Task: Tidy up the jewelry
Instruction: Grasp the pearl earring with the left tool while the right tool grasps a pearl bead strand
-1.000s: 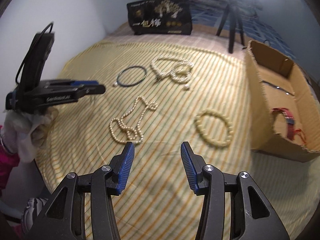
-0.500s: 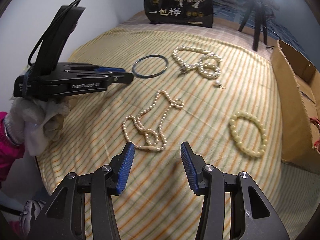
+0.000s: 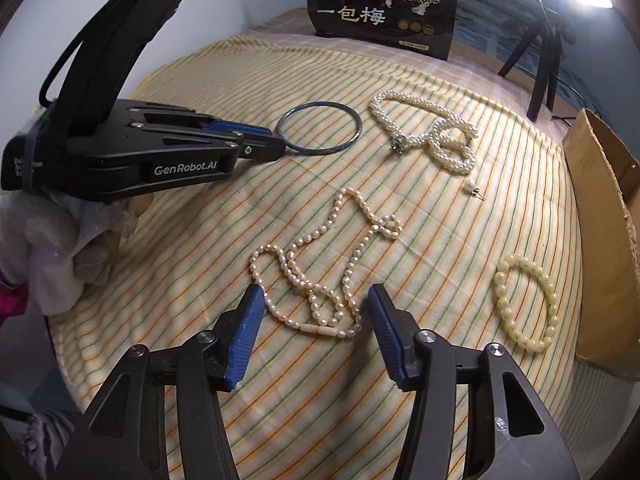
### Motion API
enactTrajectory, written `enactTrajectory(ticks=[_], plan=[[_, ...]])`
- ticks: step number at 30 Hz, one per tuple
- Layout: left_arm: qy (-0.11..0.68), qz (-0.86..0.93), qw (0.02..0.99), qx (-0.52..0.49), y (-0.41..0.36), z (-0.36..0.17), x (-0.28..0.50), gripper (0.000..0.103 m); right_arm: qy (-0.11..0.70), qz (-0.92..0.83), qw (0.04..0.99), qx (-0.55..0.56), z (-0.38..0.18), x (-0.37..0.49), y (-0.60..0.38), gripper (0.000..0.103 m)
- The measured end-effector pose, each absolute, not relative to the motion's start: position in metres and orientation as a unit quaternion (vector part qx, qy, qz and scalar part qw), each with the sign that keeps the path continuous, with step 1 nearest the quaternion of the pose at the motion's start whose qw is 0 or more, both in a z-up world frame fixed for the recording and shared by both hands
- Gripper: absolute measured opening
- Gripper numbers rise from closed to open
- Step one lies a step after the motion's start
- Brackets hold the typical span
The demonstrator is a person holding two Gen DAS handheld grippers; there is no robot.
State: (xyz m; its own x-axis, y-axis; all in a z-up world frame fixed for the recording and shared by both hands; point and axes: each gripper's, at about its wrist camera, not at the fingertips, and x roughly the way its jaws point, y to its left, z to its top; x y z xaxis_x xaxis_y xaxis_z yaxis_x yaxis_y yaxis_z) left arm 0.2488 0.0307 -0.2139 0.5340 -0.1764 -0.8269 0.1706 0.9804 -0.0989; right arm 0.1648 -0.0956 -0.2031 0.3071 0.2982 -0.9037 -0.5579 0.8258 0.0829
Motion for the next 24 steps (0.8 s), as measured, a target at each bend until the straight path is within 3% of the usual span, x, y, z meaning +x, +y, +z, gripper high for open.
enactTrajectory(ticks=[3,8,10,24], plan=[[0.471,-0.096,0.877,-0.005,0.031,-0.213,0.248,0.005,0.521,0.259,0.802,-0.138,-0.203,0.163,-0.093,0.050],[0.471,-0.094,0.877,-0.008,0.033,-0.211,0.245,0.005,0.522,0.253,0.802,-0.145,-0.201,0.163,-0.094,0.013],[0.470,-0.092,0.878,-0.010,0.034,-0.210,0.245,0.005,0.525,0.257,0.800,-0.139,-0.201,0.164,-0.095,0.008],[0.453,-0.089,0.887,-0.018,0.039,-0.195,0.225,0.005,0.512,0.262,0.814,-0.076,-0.177,0.159,-0.109,0.003]])
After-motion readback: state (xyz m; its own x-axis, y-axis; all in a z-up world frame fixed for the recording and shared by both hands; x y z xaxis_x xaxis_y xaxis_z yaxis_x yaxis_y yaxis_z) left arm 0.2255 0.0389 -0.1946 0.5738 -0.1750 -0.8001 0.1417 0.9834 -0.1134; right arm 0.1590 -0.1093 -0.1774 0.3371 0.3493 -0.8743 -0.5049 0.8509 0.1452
